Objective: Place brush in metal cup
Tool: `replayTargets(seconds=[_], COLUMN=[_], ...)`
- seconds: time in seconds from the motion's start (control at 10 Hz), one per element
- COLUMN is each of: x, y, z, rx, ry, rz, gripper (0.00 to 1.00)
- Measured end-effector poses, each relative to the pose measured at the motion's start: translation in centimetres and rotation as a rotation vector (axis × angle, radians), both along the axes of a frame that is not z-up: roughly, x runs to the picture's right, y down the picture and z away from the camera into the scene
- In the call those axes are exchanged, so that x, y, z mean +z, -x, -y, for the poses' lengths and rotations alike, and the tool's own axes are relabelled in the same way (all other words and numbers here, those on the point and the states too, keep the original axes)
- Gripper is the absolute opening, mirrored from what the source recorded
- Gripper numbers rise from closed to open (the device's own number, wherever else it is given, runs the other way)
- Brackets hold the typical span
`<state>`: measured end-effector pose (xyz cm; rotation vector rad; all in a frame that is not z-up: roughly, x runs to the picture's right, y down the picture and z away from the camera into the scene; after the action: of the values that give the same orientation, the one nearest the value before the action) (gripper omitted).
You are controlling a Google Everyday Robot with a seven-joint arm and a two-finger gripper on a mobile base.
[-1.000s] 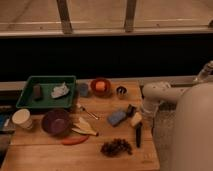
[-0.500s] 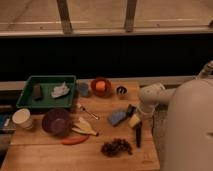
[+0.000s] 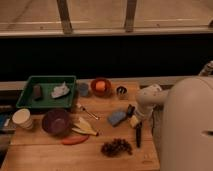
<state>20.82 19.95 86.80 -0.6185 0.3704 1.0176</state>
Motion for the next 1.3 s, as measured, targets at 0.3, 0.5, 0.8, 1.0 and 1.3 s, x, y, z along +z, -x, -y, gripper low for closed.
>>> replayTargets(seconds=[0.3, 0.5, 0.8, 1.0, 1.3], x=[-0.4, -1.1, -1.9, -2.4, -2.7], y=[0.3, 0.2, 0.1, -0.3, 0.0], z=[0.5, 1.2, 3.5, 6.0, 10.0], rx=[-0.006, -0.003, -0.009, -0.023, -0.047], ry=[-0.009, -0.016, -0.053, -0.088, -0.146], rz=[-0.001, 0.004, 0.006, -0.003, -0.009], gripper=[0.06, 0.00, 0.00, 0.00, 0.00])
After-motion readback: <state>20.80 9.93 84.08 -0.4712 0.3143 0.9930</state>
